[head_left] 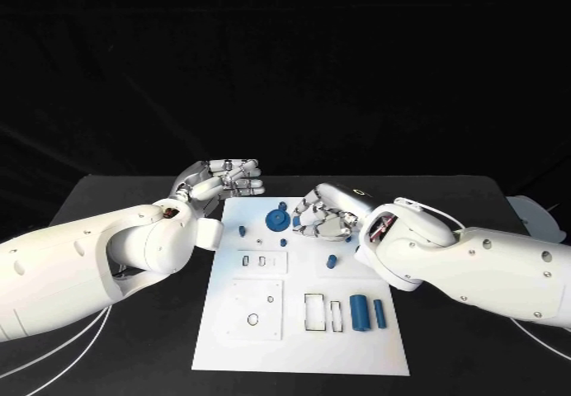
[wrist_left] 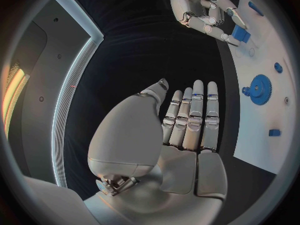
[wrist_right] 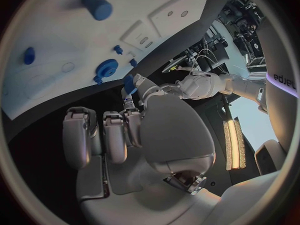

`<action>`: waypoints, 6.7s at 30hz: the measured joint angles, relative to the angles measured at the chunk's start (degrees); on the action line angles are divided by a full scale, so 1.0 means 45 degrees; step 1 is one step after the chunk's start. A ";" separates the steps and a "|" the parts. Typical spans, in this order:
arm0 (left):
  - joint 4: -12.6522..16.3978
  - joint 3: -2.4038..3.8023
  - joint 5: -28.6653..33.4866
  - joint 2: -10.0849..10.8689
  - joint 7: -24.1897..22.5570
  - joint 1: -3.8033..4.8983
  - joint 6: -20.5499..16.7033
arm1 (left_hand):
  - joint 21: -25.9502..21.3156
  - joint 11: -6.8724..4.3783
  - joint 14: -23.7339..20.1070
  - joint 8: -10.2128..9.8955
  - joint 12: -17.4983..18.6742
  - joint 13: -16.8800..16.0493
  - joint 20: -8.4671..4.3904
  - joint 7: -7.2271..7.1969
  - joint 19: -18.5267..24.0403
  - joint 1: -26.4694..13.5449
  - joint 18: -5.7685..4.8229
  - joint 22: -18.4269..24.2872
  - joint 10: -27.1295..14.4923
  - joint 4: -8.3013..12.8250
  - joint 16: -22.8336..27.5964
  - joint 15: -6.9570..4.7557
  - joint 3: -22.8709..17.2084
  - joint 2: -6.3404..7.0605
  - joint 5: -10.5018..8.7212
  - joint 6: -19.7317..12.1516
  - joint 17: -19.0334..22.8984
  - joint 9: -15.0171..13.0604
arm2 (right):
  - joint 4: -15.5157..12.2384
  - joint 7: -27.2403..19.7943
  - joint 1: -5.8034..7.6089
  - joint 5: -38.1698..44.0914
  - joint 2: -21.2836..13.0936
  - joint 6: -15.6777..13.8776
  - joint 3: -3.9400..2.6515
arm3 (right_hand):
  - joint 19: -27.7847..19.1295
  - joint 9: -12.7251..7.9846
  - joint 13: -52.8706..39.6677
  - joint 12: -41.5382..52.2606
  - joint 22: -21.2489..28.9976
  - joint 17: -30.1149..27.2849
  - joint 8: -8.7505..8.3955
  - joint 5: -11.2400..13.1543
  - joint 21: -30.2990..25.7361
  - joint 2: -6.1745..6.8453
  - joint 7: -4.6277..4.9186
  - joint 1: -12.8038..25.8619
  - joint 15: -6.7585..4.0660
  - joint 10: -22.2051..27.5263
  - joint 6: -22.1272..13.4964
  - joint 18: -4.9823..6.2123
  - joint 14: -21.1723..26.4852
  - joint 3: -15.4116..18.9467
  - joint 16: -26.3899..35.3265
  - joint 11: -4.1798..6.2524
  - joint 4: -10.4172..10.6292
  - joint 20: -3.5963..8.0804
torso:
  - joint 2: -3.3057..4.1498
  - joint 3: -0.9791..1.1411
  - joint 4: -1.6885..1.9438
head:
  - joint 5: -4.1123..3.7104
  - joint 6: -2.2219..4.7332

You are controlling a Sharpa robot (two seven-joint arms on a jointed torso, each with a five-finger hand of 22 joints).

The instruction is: Assemble the parts on the task board

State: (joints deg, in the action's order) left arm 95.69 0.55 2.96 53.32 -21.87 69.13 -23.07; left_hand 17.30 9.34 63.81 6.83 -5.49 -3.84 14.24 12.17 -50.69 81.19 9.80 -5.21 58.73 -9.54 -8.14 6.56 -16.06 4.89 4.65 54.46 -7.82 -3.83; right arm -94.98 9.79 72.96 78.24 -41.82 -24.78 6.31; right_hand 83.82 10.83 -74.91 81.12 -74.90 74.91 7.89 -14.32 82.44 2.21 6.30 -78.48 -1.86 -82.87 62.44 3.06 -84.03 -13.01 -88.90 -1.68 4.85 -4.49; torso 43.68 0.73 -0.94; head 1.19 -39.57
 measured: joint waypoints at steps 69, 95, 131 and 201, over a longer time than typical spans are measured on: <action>-0.0097 -0.0002 0.0000 -0.0092 0.0023 0.0000 0.0038 | 0.0000 0.0000 0.0000 0.0000 0.0000 0.0000 0.0000 0.0000 0.0000 0.0000 -0.0001 -0.0003 0.0000 0.0000 0.0000 0.0000 0.0000 0.0000 0.0000 0.0000 -0.0003 0.0000 | 0.1250 0.1826 -0.1217 0.3070 0.2434 0.1627 0.0287 | -0.0004 0.0114 -0.0008 -0.0246 -0.0001 0.0007 -0.0061 0.0076 -0.0178 0.0765 0.0118 0.1033 -0.0044 0.0118 -0.0156 0.0000 0.0047 0.0303 0.0001 -0.0118 0.0396 -0.0004 | -0.0013 -0.0026 0.0061 | 0.0406 -0.0411; -0.0178 -0.0002 -0.0003 -0.0071 0.0081 0.0000 0.0059 | 0.0000 0.0003 0.0004 0.0000 -0.0001 0.0000 0.0000 0.0004 0.0000 0.0049 0.0000 0.0019 0.0003 0.0039 0.0074 0.0004 -0.0039 -0.0049 0.0000 0.0004 -0.0023 0.0000 | 0.0895 0.1859 -0.1243 0.3214 0.2157 0.0789 0.0303 | -0.0391 -0.0184 -0.0004 -0.0802 -0.0009 0.0003 -0.0591 0.0229 -0.0748 0.1320 0.0597 0.1691 0.0306 0.0868 -0.1641 0.0001 0.0030 0.2549 0.0099 -0.0550 0.1542 -0.0299 | -0.0011 -0.0017 0.0060 | 0.0394 -0.0342; -0.1886 -0.0037 -1.2249 -0.1224 1.0368 0.0703 0.5172 | 0.9703 -0.2246 0.4504 0.4639 -1.3795 -1.3008 -0.2728 -0.2026 -0.3720 -0.3075 -0.0001 -0.6950 0.3762 -0.1600 -1.6804 -0.2280 0.3179 -0.0446 -0.0048 0.1105 -1.4918 -0.4204 | -0.0031 -0.2388 0.0829 -0.5496 -0.3183 -0.0806 0.0089 | -0.1025 -0.0155 -0.0002 -0.1119 -0.0002 0.0000 0.0163 -0.0931 -0.1938 0.0557 0.0372 0.0542 0.0270 0.1159 -0.1226 0.0200 0.0002 0.3035 0.0591 -0.0434 0.1540 -0.0294 | -0.0675 0.0055 -0.0024 | 0.0425 -0.0657; -0.2983 -0.0771 -1.4257 -0.3645 1.2999 0.1310 0.8834 | 1.0321 -0.2206 0.4504 0.5180 -1.4000 -1.3292 -0.2629 -0.1982 -0.3263 -0.3319 0.0000 -0.7536 0.3709 -0.1599 -1.6681 -0.2278 0.4303 -0.1072 -0.0038 0.0472 -1.4907 -0.5318 | 0.0562 -0.1832 0.0794 -0.5419 -0.2794 -0.0560 0.0097 | -0.1071 -0.0161 0.0017 -0.1168 -0.0004 0.0008 0.0409 -0.1579 -0.2198 0.0449 0.0370 0.0649 0.0273 0.1195 -0.1412 0.0199 0.0001 0.3436 0.0690 -0.0399 0.1698 -0.0251 | -0.0629 0.0062 -0.0042 | 0.0515 -0.0962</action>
State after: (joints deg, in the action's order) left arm 82.26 -2.92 -61.20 36.92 36.63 75.03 16.69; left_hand 63.75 -0.59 84.07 30.14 -68.49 -63.66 2.40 3.25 -65.38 66.25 9.80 -39.12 75.42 -16.74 -83.20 -3.69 3.30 0.07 4.48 56.58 -74.90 -27.76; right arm -92.45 1.55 76.54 53.85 -54.39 -27.31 6.75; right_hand 79.00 10.10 -74.83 75.87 -74.92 74.95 9.73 -21.42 72.55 4.23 7.96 -75.56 -0.63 -77.49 56.09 3.95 -84.02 2.45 -85.79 -3.48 12.50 -5.62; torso 40.85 1.01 -1.13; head 3.50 -43.90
